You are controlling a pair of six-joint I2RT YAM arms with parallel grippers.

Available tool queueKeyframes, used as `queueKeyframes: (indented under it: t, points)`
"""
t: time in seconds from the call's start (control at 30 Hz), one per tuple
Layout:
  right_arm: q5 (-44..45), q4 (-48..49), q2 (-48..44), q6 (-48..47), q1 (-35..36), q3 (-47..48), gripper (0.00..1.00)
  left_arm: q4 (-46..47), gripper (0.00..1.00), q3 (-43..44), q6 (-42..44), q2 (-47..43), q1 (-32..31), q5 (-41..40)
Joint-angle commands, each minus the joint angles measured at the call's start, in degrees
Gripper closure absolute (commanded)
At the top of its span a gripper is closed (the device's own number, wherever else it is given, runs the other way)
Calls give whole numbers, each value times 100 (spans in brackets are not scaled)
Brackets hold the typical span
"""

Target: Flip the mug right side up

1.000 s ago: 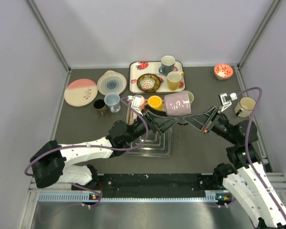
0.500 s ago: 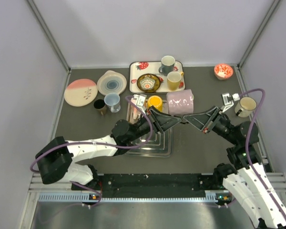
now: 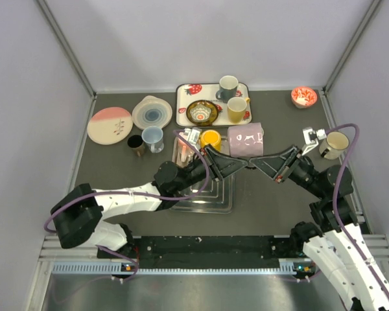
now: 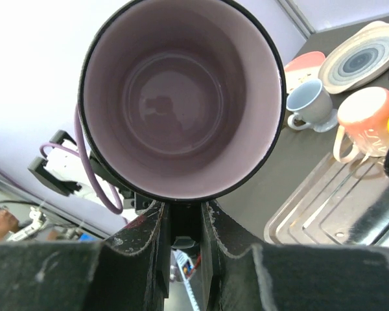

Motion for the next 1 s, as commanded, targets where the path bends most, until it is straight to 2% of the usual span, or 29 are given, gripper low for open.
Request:
queueKeyframes:
  t: [0.0,0.07,0.1,0.27,0.43,0.57,0.77,0.87,0.97]
  points:
    - [-185,-625,-57,-668,138,192,100,1066,84,479,-158,-52,-26,110]
    - [-185,-704,-101,-790,156,201,100,1110,93,488,-194,-34,-17,102]
    - [-176,-705,-118,-852,173,210,100,1127,100,497,-246,-8,-8,67]
    - [-167,-1187,-197,-1282,209,280,100,795,100,540,-352,-52,27,83]
    - [-115,-1539,-224,-1529,209,386,100,-1119,100,840,684,-517,27,155]
    - [-115,-1575,-180,-1538,209,465,96,-1351,100,620,1211,-816,27,-4]
    - [-176,-1549,-48,-1494,209,614,78,-1578,100,330,1554,-1123,27,-284]
    - [-229,-1601,-13,-1512,209,702,62,-1807,100,268,1809,-1325,27,-495]
    - [-255,-1645,5,-1521,209,790,56,-2133,100,216,2081,-1545,27,-645]
